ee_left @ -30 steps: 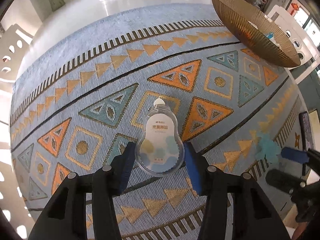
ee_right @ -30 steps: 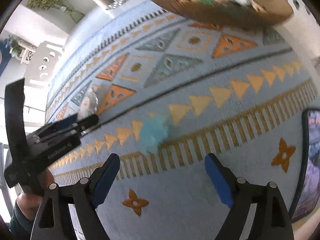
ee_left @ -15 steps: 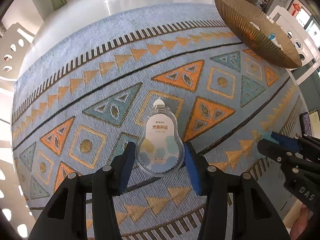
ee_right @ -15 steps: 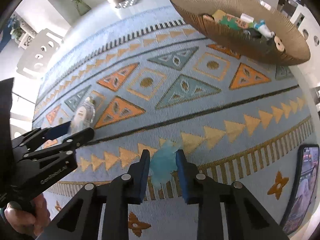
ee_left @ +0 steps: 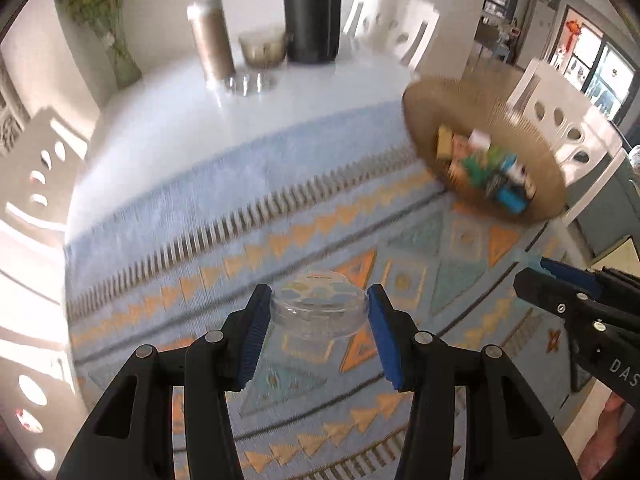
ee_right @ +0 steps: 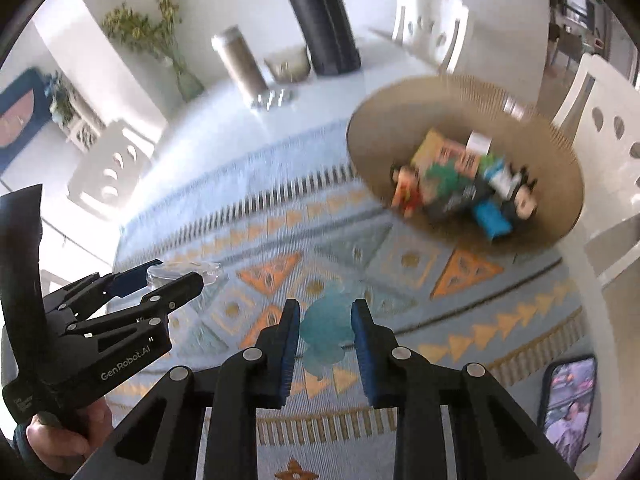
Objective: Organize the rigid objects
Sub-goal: 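Carry the clear case and blue plush into the brown bowl, release both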
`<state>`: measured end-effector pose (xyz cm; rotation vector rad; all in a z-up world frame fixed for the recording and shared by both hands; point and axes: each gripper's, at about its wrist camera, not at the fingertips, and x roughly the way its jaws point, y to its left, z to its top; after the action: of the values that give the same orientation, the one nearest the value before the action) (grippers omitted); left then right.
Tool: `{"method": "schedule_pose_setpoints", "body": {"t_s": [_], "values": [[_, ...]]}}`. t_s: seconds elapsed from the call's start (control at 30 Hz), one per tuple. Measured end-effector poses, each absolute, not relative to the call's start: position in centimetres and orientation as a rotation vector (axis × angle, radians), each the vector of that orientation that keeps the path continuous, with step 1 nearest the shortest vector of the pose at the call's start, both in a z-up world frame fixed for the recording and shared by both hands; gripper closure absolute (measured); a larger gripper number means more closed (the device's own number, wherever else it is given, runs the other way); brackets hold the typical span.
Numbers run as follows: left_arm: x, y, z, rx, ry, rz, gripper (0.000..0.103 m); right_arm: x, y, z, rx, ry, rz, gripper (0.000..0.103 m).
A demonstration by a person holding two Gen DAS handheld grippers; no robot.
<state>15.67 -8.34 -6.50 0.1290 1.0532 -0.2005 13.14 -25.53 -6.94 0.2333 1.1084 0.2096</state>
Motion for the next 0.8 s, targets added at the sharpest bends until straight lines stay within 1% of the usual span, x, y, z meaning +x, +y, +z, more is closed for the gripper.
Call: {"method": "schedule_pose_setpoints", "body": {"t_s": [0.23, 0.5, 0.6, 0.8], "values": [[17.3, -10.7, -1.7, 0.146, 0.936, -0.262, 0.057, 14.0, -27.9, -3.4, 0.311, 1.028, 0.179, 0.077], [19.0, -14.3, 1.0, 0.197, 0.863, -0.331, 0.057, 15.5, -30.4, -3.3, 0.354, 1.014, 0.143, 0.077], [19.9, -15.5, 2.3, 0.210, 0.823, -0.356, 0.057, 16.8, -32.4, -2.5, 0.355, 0.988, 0.105, 0.077], [22.6, -17.7, 4.5, 0.175, 0.762, -0.400, 0.057, 20.2, -38.9, 0.8, 0.354, 0.891, -0.019, 0.077]]}}
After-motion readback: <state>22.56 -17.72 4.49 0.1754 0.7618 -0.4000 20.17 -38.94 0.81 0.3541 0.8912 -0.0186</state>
